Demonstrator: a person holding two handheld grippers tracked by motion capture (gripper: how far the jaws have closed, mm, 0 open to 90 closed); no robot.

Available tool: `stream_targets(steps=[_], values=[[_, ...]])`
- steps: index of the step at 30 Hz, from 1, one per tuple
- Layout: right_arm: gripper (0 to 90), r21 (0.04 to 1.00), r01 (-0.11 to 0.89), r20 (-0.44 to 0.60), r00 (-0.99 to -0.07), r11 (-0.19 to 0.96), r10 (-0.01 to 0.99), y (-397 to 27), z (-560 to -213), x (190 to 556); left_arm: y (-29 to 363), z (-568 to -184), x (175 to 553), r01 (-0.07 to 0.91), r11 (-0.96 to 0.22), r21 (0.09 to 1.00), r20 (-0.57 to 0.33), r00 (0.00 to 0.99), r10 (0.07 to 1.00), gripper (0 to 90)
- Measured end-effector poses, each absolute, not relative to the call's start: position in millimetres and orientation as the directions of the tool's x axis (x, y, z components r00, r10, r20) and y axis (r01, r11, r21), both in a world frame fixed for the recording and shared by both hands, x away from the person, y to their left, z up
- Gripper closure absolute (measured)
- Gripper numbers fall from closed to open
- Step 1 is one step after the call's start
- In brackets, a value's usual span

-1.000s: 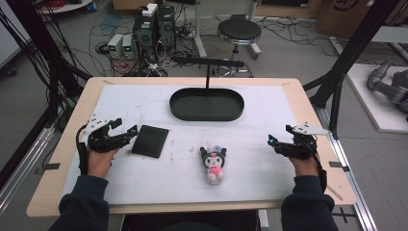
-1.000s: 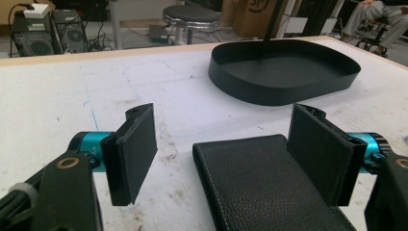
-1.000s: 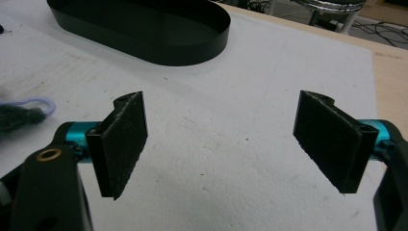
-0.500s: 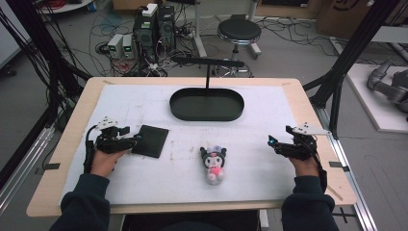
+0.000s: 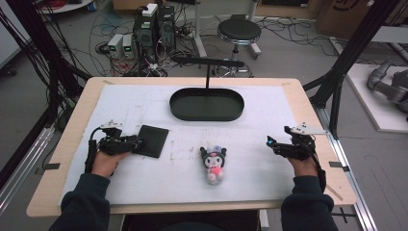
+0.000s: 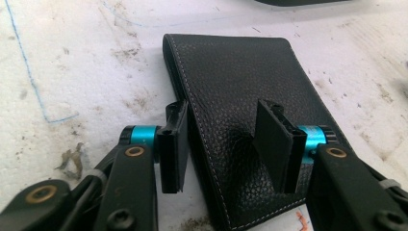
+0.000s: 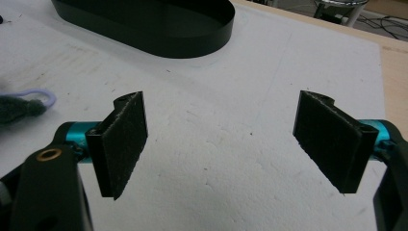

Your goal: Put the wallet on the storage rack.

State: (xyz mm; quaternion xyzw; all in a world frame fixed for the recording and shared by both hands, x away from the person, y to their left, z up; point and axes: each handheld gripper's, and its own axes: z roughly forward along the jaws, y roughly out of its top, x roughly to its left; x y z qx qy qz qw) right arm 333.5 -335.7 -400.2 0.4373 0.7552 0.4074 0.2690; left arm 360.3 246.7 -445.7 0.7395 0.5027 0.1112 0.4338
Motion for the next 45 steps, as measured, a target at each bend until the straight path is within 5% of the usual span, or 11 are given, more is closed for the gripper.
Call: stream_targets(steps=[4,10,25,45], values=[[19.7,0.851,0.439,-0.054,-0.475,0.289,0.879,-335,-401,334,248,-442,358,0.619,-0.114,0.777,-0.257,0.477,0.84,75.8],[19.7,0.847,0.447,-0.049,-0.473,0.288,0.88,-335,-402,335,251,-440,357,0.611,-0.075,0.788,-0.303,0.492,0.816,84.3],[19.7,0.845,0.454,-0.045,-0.469,0.284,0.882,-336,-402,334,271,-421,351,0.512,0.093,0.854,-0.37,0.472,0.801,87.4],[19.7,0.845,0.449,-0.052,-0.47,0.29,0.881,-337,-402,334,245,-392,345,0.427,-0.002,0.904,-0.246,0.525,0.815,87.6]])
